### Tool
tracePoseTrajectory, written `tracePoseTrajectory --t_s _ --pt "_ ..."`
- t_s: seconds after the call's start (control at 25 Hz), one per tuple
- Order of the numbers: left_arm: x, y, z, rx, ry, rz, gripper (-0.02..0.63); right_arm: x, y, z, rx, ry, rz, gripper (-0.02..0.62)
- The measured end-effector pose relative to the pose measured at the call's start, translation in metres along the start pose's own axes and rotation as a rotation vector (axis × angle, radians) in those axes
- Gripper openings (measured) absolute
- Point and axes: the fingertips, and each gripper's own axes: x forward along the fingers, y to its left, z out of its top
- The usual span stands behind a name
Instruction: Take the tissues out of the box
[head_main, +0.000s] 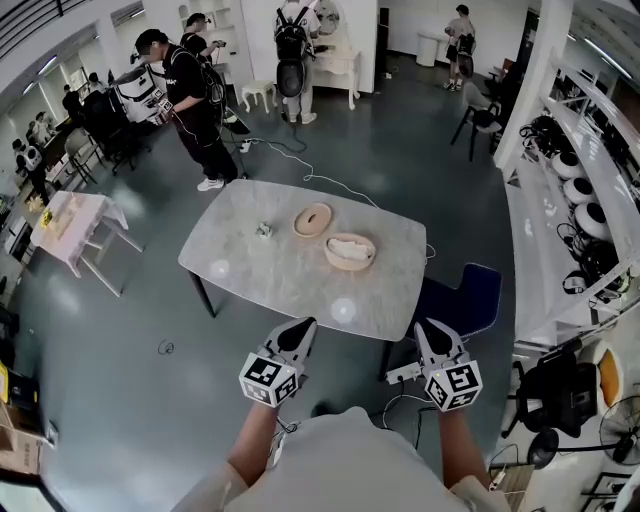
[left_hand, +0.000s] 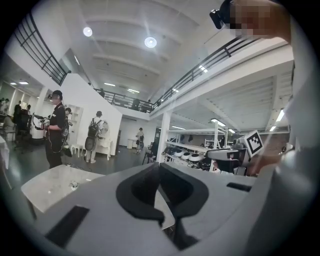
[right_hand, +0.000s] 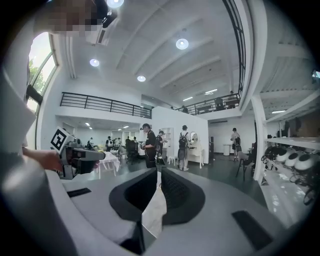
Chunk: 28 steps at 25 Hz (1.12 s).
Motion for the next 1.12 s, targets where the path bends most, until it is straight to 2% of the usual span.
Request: tracePoseTrajectory --t_s 0.68,1.12 --pt "-0.015 0.022 -0.010 -0.017 0.028 -0.016 0.009 0.017 0.024 -0.002 0.021 0.005 -0.008 0.049" --pt "-0.020 0.042 -0.019 -0.017 0.041 -0.063 0.009 0.030 0.044 -0.007 0.023 0.008 -0.045 0.054"
